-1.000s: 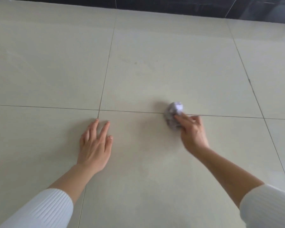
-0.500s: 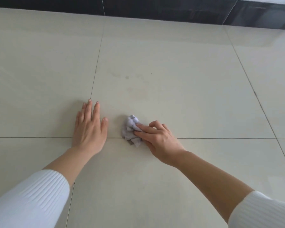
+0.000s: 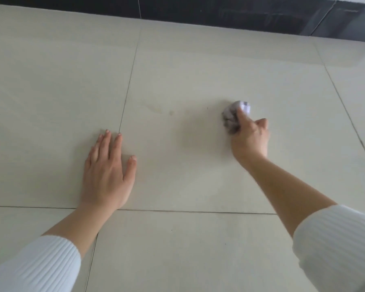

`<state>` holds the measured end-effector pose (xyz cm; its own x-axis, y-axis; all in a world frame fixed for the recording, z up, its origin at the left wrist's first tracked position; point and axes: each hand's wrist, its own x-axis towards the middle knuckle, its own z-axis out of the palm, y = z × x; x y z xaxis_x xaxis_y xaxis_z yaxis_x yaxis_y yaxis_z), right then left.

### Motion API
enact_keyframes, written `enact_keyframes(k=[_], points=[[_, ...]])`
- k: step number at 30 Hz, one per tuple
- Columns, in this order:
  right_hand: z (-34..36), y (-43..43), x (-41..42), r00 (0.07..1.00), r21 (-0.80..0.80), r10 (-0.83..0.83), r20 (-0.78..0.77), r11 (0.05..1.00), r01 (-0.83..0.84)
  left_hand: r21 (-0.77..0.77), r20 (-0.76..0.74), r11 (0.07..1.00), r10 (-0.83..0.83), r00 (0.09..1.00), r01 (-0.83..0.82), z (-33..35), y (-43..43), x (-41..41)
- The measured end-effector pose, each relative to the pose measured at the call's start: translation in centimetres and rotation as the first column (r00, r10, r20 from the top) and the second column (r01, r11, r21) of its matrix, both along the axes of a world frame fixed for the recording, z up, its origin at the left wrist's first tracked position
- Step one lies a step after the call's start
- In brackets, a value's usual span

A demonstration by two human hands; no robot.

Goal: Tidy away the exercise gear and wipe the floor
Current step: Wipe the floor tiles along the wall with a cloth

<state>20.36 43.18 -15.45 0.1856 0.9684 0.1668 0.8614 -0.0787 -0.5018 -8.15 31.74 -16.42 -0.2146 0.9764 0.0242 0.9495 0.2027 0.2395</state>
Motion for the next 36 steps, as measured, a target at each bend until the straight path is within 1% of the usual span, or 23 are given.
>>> enact_keyframes(k=[2, 4, 6, 8, 9, 10, 11, 12, 14, 15, 16, 18, 20, 21, 22, 24, 27, 29, 31, 32, 33, 34, 36], points=[[-0.7, -0.9, -3.9, 0.985, 0.048, 0.165, -0.056, 0.986, -0.162, -0.011, 0.003, 1.000, 0.005, 1.000, -0.005, 0.0, -0.1, 0.1], [-0.8, -3.8, -7.2, 0.923, 0.085, 0.383, -0.043, 0.922, -0.378, -0.011, 0.013, 1.000, 0.005, 1.000, -0.005, 0.0, 0.0, 0.0], [-0.2, -7.1, -8.9, 0.804, 0.090, 0.592, -0.056, 0.805, -0.586, -0.015, 0.020, 1.000, 0.007, 1.000, -0.007, 0.2, 0.0, -0.1], [0.0, -7.8, -8.1, 0.672, 0.068, 0.740, 0.012, 0.670, -0.739, -0.025, 0.024, 1.000, 0.006, 1.000, -0.005, 0.3, 0.0, 0.0], [-0.1, -6.9, -6.8, 0.627, 0.046, 0.777, 0.059, 0.625, -0.779, -0.029, 0.028, 1.000, 0.007, 1.000, -0.006, 0.3, -0.1, 0.0], [-0.2, -5.6, -5.3, 0.619, 0.025, 0.781, 0.089, 0.619, -0.785, -0.033, 0.033, 0.999, 0.013, 0.999, -0.012, 0.3, -0.1, 0.0], [-0.3, -4.2, -3.7, 0.662, 0.023, 0.743, 0.095, 0.663, -0.748, -0.040, 0.035, 0.999, 0.022, 0.999, -0.020, 0.4, 0.0, 0.0], [-0.2, -2.8, -2.1, 0.745, 0.039, 0.661, 0.086, 0.745, -0.666, -0.051, 0.033, 0.998, 0.026, 0.999, -0.025, 0.4, 0.0, 0.0], [0.2, -0.3, 0.7, 0.921, 0.073, 0.388, 0.039, 0.918, -0.390, -0.067, 0.031, 0.997, 0.030, 0.999, -0.028, 0.3, 0.0, 0.1], [0.5, 1.0, 1.5, 0.970, 0.052, 0.242, 0.026, 0.969, -0.243, -0.071, 0.029, 0.997, 0.031, 0.999, -0.029, 0.3, 0.0, 0.1], [0.7, 2.3, 2.0, 0.993, 0.007, 0.112, 0.036, 0.994, -0.113, -0.075, 0.026, 0.997, 0.032, 0.999, -0.030, 0.3, 0.0, 0.1], [0.8, 4.6, 1.3, 0.996, -0.051, -0.078, 0.053, 0.995, 0.081, -0.079, 0.022, 0.996, 0.034, 0.999, -0.032, 0.3, 0.0, 0.1], [0.5, 6.3, -1.6, 0.989, -0.047, -0.150, -0.001, 0.988, 0.149, -0.085, 0.020, 0.996, 0.037, 0.999, -0.036, 0.3, 0.0, 0.1], [0.2, 6.5, -3.4, 0.992, -0.036, -0.121, -0.040, 0.992, 0.120, -0.087, 0.020, 0.996, 0.037, 0.999, -0.035, 0.3, 0.0, 0.2], [-0.2, 6.2, -5.3, 0.997, -0.013, -0.047, -0.068, 0.999, 0.046, -0.089, 0.021, 0.995, 0.036, 0.999, -0.034, 0.3, 0.1, 0.2], [-0.9, 4.1, -9.1, 0.978, 0.067, 0.193, -0.078, 0.980, -0.188, -0.087, 0.022, 0.996, 0.038, 0.999, -0.036, 0.4, 0.1, 0.2], [-0.9, -1.0, -12.0, 0.859, 0.149, 0.499, -0.113, 0.864, -0.482, -0.088, 0.010, 0.996, 0.035, 0.999, -0.034, 0.5, 0.0, 0.2], [-0.5, -2.9, -11.4, 0.745, 0.140, 0.662, -0.086, 0.748, -0.649, -0.095, 0.011, 0.995, 0.032, 0.999, -0.031, 0.6, 0.1, 0.1], [-0.3, -2.1, -9.3, 0.631, 0.089, 0.775, -0.004, 0.629, -0.772, -0.104, 0.012, 0.994, 0.035, 0.999, -0.034, 0.7, 0.1, 0.1], [-0.2, -1.1, -7.9, 0.613, 0.066, 0.789, 0.033, 0.610, -0.789, -0.110, 0.012, 0.993, 0.037, 0.999, -0.035, 0.7, 0.1, 0.1], [0.0, 0.0, -6.4, 0.649, 0.045, 0.759, 0.055, 0.647, -0.761, -0.117, 0.013, 0.992, 0.039, 0.999, -0.037, 0.8, 0.1, 0.1], [0.2, 1.1, -4.9, 0.730, 0.033, 0.680, 0.063, 0.730, -0.683, -0.126, 0.015, 0.991, 0.041, 0.999, -0.039, 0.8, 0.1, 0.2], [0.7, 3.3, -2.1, 0.922, 0.013, 0.384, 0.051, 0.923, -0.385, -0.141, 0.018, 0.989, 0.049, 0.999, -0.046, 0.7, 0.2, 0.2]])
